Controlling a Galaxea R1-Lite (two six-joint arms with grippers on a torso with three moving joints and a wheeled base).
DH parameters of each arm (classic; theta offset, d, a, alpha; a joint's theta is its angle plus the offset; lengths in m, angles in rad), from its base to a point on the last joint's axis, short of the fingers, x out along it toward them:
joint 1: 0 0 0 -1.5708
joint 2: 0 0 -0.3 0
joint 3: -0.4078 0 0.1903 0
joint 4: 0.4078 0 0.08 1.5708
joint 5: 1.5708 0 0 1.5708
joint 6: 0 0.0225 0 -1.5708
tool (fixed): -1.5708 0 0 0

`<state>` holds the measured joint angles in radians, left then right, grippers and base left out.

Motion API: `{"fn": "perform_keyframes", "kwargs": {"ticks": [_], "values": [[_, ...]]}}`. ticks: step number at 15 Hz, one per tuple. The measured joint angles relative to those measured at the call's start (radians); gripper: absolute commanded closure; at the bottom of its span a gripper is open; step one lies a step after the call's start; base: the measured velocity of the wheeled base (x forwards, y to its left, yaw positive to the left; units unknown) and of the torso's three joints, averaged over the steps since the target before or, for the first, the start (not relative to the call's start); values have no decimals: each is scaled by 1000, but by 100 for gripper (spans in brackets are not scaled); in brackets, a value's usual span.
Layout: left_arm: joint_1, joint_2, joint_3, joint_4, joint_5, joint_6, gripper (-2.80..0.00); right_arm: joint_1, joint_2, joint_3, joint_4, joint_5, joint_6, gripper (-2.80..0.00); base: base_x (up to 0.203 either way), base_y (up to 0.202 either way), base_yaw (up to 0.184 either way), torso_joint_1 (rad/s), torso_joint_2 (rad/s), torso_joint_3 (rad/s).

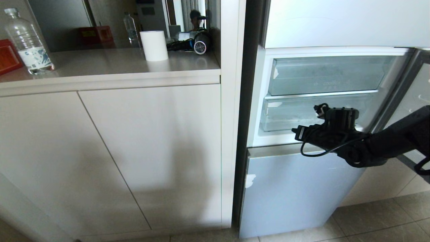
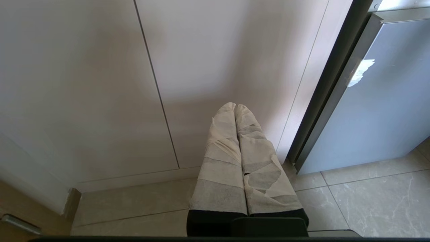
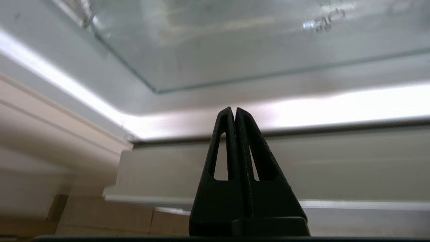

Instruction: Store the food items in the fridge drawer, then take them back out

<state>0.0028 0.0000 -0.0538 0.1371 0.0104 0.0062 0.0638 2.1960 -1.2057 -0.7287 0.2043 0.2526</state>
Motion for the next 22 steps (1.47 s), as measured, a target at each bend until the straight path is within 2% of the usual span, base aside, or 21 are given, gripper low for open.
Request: {"fn": "perform_keyframes", "kwargs": {"ticks": [3,6,8,11,14,16,19,22], "values": [[0,0,0,0,0,0,0,-1,-206,182,12,-5,-22,0,0,0,0,0,0,0],[0,0,0,0,0,0,0,-16,-568,388,102,-28,-47,0,0,0,0,0,0,0],[0,0,0,0,0,0,0,-37,-873,529,210,-51,-62,0,0,0,0,0,0,0],[0,0,0,0,0,0,0,-65,-1329,695,437,-114,-107,0,0,0,0,0,0,0],[0,0,0,0,0,0,0,-76,-1741,870,726,-218,-197,0,0,0,0,0,0,0],[0,0,0,0,0,0,0,-75,-1955,979,874,-214,-254,0,0,0,0,0,0,0],[0,0,0,0,0,0,0,-71,-2127,1078,996,-170,-304,0,0,0,0,0,0,0],[0,0,0,0,0,0,0,-70,-2179,1094,989,-173,-294,0,0,0,0,0,0,0]]}}
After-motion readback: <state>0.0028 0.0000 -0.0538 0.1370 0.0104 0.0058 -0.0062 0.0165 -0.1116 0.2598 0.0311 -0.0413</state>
